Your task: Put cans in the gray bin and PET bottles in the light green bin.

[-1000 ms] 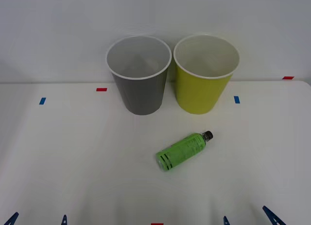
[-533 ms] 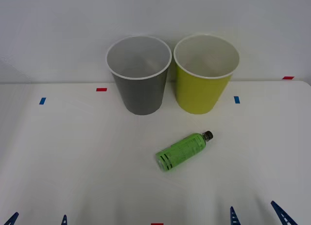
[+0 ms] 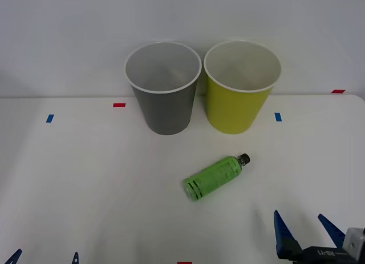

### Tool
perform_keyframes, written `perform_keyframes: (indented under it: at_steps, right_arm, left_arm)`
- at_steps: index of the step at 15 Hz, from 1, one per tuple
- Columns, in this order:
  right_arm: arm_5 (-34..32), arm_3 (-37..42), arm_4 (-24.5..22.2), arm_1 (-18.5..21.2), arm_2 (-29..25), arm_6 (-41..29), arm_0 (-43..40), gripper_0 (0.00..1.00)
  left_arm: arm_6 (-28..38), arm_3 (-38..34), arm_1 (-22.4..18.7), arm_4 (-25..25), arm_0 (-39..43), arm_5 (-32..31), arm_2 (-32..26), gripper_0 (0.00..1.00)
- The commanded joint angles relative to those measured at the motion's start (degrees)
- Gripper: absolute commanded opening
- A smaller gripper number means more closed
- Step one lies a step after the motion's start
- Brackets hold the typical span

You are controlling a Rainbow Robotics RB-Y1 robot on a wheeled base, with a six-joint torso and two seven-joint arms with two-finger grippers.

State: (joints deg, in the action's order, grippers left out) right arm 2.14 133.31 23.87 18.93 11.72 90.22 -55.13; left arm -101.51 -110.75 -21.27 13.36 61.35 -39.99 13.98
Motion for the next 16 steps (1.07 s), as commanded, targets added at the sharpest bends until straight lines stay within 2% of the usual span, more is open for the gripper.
perform_keyframes:
  at_steps: [1, 5, 11, 12, 16]
  right_arm:
    - [6.57, 2.39, 6.45, 2.07, -3.81, -0.58, 4.51, 1.0]
    - [13.16, 2.39, 11.02, 7.52, -7.15, -2.16, 9.08, 1.0]
    - [30.56, 2.39, 8.74, 9.46, -9.18, -22.64, 22.44, 1.0]
    - [34.25, 2.74, 7.33, 9.72, -9.09, -27.47, 24.81, 1.0]
    - [52.44, 8.01, -6.91, 10.07, -5.48, -47.42, 32.55, 0.98]
  left_arm:
    - [0.0, 0.0, 0.0, 0.0, 0.0, 0.0, 0.0, 1.0]
    - [0.0, 0.0, 0.0, 0.0, 0.0, 0.0, 0.0, 1.0]
    - [0.0, 0.0, 0.0, 0.0, 0.0, 0.0, 0.0, 1.0]
    - [0.0, 0.0, 0.0, 0.0, 0.0, 0.0, 0.0, 1.0]
    - [0.0, 0.0, 0.0, 0.0, 0.0, 0.0, 0.0, 1.0]
